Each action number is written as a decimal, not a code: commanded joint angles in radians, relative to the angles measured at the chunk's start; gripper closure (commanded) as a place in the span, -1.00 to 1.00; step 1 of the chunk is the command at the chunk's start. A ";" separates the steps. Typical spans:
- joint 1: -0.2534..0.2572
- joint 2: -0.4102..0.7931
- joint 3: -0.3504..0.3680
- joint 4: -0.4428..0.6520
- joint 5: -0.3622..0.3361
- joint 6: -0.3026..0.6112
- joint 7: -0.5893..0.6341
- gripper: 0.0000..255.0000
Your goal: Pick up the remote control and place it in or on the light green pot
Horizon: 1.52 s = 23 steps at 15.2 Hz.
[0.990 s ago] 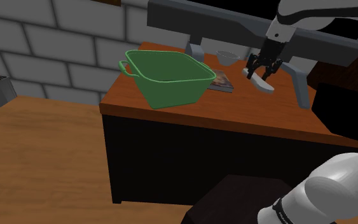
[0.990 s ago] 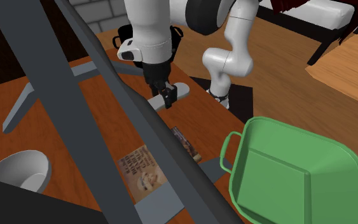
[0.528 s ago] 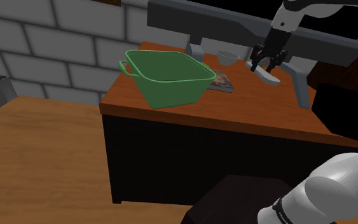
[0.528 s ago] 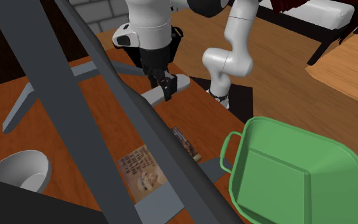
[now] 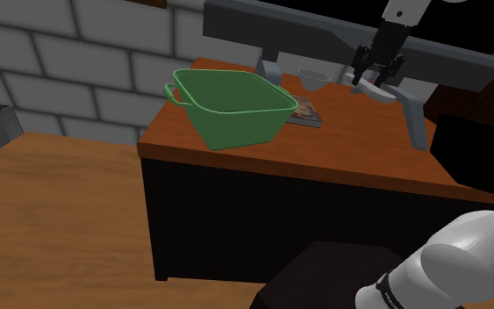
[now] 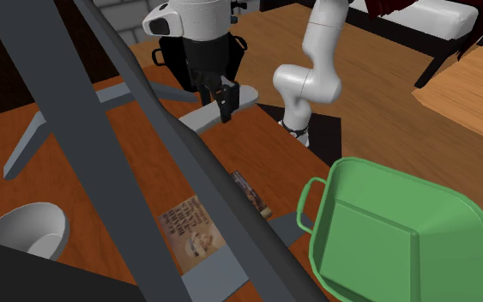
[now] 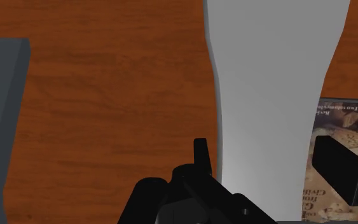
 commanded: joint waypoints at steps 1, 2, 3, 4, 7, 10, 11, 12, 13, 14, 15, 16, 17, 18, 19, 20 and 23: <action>0.000 0.011 -0.001 0.038 0.002 -0.027 -0.003 1.00; 0.001 0.016 -0.001 0.057 0.003 -0.041 -0.003 1.00; 0.001 0.021 -0.001 0.076 0.004 -0.055 -0.004 1.00; 0.002 0.026 -0.002 0.095 0.005 -0.069 -0.005 1.00; 0.002 0.044 -0.002 0.154 0.008 -0.111 -0.007 1.00; 0.020 0.047 0.030 0.166 0.018 -0.120 0.043 1.00; 0.029 0.048 0.047 0.166 0.022 -0.120 0.069 1.00; 0.038 0.050 0.063 0.168 0.027 -0.120 0.094 1.00; 0.046 0.054 0.079 0.172 0.032 -0.120 0.119 1.00; 0.055 0.058 0.095 0.176 0.037 -0.120 0.144 1.00; 0.064 0.064 0.111 0.181 0.042 -0.120 0.168 1.00; 0.073 0.071 0.127 0.188 0.047 -0.120 0.193 1.00; 0.082 0.078 0.142 0.196 0.051 -0.120 0.217 1.00; 0.091 0.087 0.157 0.205 0.056 -0.120 0.242 1.00; 0.100 0.097 0.173 0.216 0.060 -0.121 0.266 1.00; 0.109 0.108 0.188 0.227 0.063 -0.121 0.290 1.00; 0.136 0.147 0.232 0.270 0.072 -0.123 0.363 1.00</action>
